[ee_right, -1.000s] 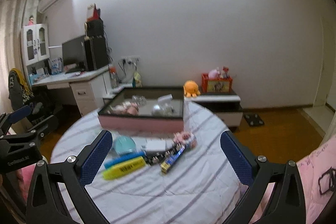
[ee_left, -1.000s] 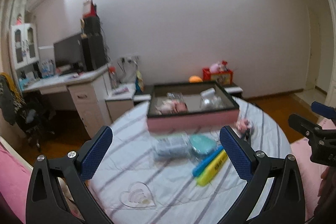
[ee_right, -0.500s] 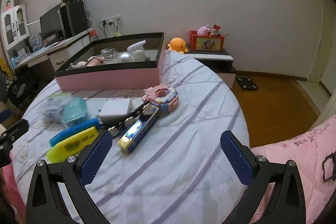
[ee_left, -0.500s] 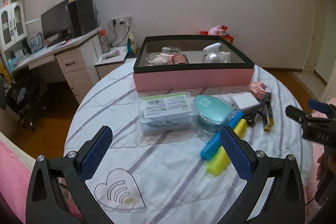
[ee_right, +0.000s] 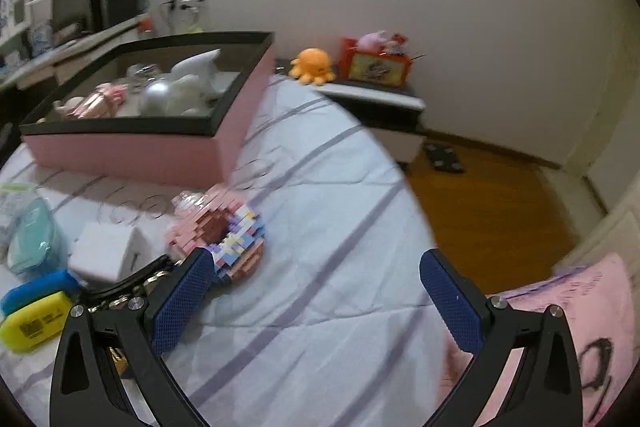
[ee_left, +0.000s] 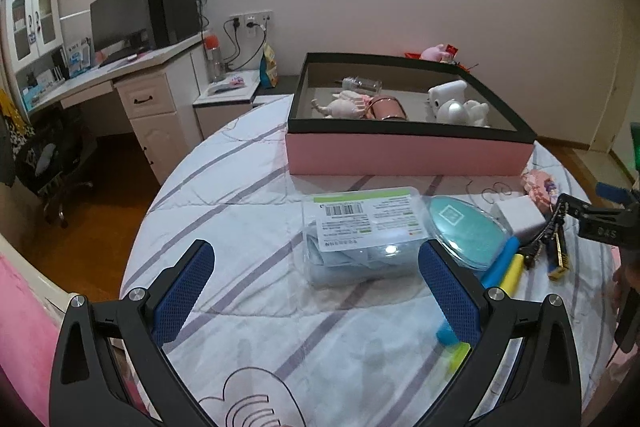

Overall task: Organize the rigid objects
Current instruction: 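Lower the left tool to the clear plastic box while the right tool approaches the pink block donut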

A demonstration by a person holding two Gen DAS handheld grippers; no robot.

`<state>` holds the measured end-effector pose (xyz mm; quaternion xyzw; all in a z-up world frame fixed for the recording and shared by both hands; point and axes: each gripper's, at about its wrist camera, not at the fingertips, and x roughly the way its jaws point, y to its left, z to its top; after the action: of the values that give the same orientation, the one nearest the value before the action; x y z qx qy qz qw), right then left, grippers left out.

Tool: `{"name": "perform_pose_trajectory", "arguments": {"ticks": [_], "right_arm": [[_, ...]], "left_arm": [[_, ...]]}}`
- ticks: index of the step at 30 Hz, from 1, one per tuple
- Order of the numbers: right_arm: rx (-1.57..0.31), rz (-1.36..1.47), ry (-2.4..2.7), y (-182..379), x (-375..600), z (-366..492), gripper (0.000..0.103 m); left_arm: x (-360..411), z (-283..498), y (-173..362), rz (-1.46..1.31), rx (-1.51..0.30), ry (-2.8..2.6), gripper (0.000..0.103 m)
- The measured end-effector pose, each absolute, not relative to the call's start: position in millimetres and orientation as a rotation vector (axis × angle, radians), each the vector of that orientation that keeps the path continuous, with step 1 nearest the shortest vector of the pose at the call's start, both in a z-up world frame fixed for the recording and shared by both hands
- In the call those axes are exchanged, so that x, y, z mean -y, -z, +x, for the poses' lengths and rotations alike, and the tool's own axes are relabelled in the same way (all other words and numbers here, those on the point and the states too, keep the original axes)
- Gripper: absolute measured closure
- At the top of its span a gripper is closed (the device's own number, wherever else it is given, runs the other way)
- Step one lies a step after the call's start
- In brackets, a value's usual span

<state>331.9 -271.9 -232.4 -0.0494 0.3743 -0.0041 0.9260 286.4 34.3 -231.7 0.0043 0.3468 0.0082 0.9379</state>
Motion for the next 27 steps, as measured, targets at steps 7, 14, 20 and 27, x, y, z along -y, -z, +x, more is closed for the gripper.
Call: {"name": "perform_pose_trajectory", "arguments": {"ticks": [7,14,20,27], "right_arm": [[-0.792,-0.078,-0.093,234.2,259.1,336.0,0.000],[-0.878,-0.116,-0.152,249.4,238.6,357.5,0.000],[-0.854,-0.077,-0.180,237.3,241.1,362.1,0.003],[-0.874,-0.034,-0.191,241.9,250.8,376.5,0.025]], "left_arm": [[-32.8,292.9,236.7,0.011,-0.723,-0.004,0.000],[-34.0,296.1,242.3,0.012,-0.747,0.005,0.000],[-34.7,305.8,250.9,0.019,-0.779,0.001,0.000],[-27.5,315.5,251.2,-0.002,-0.797,0.064,0.000]]}}
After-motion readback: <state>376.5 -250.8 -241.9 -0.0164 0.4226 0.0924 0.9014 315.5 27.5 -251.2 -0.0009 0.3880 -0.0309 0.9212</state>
